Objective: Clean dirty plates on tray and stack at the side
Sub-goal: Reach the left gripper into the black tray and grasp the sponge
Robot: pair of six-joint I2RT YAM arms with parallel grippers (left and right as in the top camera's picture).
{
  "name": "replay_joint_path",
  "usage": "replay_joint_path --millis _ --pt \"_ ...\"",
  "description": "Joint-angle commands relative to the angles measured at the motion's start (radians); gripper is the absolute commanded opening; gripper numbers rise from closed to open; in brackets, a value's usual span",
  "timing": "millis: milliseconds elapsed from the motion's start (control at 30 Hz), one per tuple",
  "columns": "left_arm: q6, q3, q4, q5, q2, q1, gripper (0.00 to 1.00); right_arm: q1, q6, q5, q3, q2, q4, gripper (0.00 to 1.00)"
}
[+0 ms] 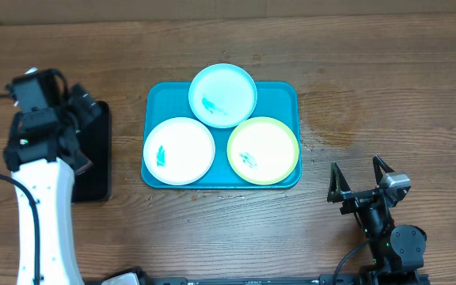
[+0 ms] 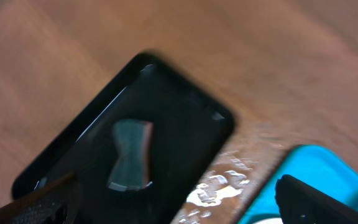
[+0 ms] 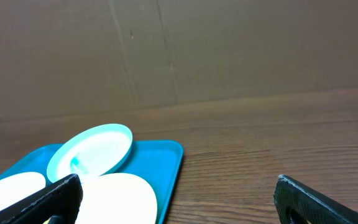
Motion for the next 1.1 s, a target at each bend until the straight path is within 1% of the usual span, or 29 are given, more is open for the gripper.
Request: replay_joint_path --millis 0,100,200,233,300,400,500,567,833,967,1067 --pt "-0.127 0.017 -0.023 0.059 0.087 0.092 1.0 0.004 -0.002 0.007 -0.01 -0.008 0.005 1.0" --pt "-0.124 0.017 -0.023 0.188 0.177 0.166 1.0 0.004 -0.002 0.006 -0.01 -0.008 0.005 1.0" --pt "-0.122 0.017 -0.03 0.253 0.254 0.209 1.0 0.003 -0.002 0.006 -0.01 -0.008 0.005 1.0" --pt "-0.119 0.017 -0.038 0.273 0.276 0.218 0.97 0.003 -0.002 0.006 -0.01 -0.008 0.005 1.0" --pt "-0.079 0.017 -0.06 0.317 0.32 0.23 0.95 0.003 -0.002 0.006 -0.01 -0.008 0.005 1.0" --pt "0.023 0.017 -0.089 0.35 0.386 0.233 0.94 0.003 -0.002 0.006 -0.01 -0.008 0.005 1.0" --pt "0.084 0.017 -0.097 0.348 0.44 0.233 0.94 0.004 -0.002 0.007 -0.01 -0.008 0.005 1.0" --pt "0.095 0.017 -0.095 0.33 0.467 0.233 0.94 0.003 -0.002 0.006 -0.01 -0.008 0.005 1.0" --pt "0.095 0.016 -0.076 0.124 0.535 0.233 0.92 0.004 -0.002 0.007 -0.01 -0.008 0.005 1.0" --pt "0.129 0.016 -0.058 0.134 0.562 0.233 0.89 0.003 -0.002 0.006 -0.01 -0.008 0.005 1.0" --pt "0.179 0.016 -0.038 0.191 0.588 0.233 0.87 0.004 -0.002 0.006 -0.01 -0.008 0.005 1.0"
